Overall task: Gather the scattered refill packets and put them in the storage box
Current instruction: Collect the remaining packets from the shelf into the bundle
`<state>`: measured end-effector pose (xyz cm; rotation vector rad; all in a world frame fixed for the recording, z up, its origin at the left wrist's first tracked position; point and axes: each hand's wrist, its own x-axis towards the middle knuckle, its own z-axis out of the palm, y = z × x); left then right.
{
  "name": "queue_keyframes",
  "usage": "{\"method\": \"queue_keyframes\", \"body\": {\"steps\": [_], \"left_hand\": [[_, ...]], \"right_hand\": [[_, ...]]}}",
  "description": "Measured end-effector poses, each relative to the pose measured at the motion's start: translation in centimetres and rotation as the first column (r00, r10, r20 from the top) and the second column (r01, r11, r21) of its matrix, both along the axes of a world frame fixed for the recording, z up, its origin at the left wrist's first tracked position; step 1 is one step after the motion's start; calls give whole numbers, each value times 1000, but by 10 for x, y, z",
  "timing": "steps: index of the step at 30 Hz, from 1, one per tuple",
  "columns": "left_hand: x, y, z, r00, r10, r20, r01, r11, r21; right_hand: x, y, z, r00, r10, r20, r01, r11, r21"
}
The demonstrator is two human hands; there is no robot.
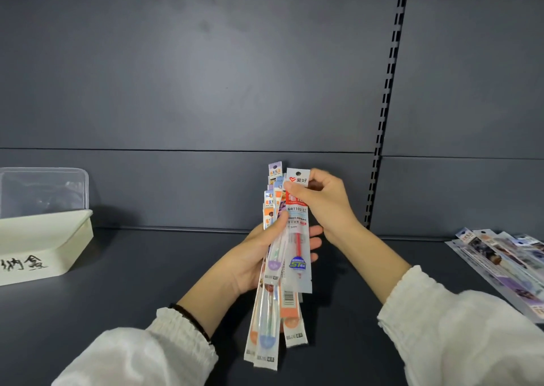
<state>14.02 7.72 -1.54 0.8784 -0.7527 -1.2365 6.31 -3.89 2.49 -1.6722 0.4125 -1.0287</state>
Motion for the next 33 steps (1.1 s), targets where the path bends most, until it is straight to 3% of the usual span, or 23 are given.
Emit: {"method": "queue_keyframes", "body": {"steps": [5,7,9,11,14,17,20,23,26,30,33], "left_hand": [[7,-5,0,997,28,-66,-38,987,-156],[12,-6,7,985,173,-14,-171,949,-265],[18,-3,19,908,394,143,-307,857,-414],[22,2,29,765,570,298,-351,759,-549],[18,4,27,650,648,397,-391,733,-556],[6,-3,13,718,552,424,-374,820,-434],[-3,-8,-1,792,354,497,-275,934,-227],[-8,-9,-9,806,137,575,-124,990,-62],[-7,-9,-7,811,117,573,-97,993,-65],[-17,-11,-6,902,78,424,-12,988,-156],[-19,-13,-15,908,10,420,47,991,-126]], "right_hand": [[-5,8,0,997,61,47,-63,997,52],[-11,10,-5,994,104,46,-108,986,124],[-20,10,-10,988,145,44,-151,969,197],[-27,7,-12,984,167,55,-175,954,243],[-35,5,-11,980,182,81,-197,946,257],[-36,6,-6,971,229,63,-237,955,178],[-36,11,7,946,324,-3,-323,944,63],[-37,16,14,922,386,-17,-384,920,75],[-40,20,19,914,405,29,-406,910,87],[-46,20,30,870,473,139,-488,867,103],[-43,18,25,883,466,52,-469,878,93]]}}
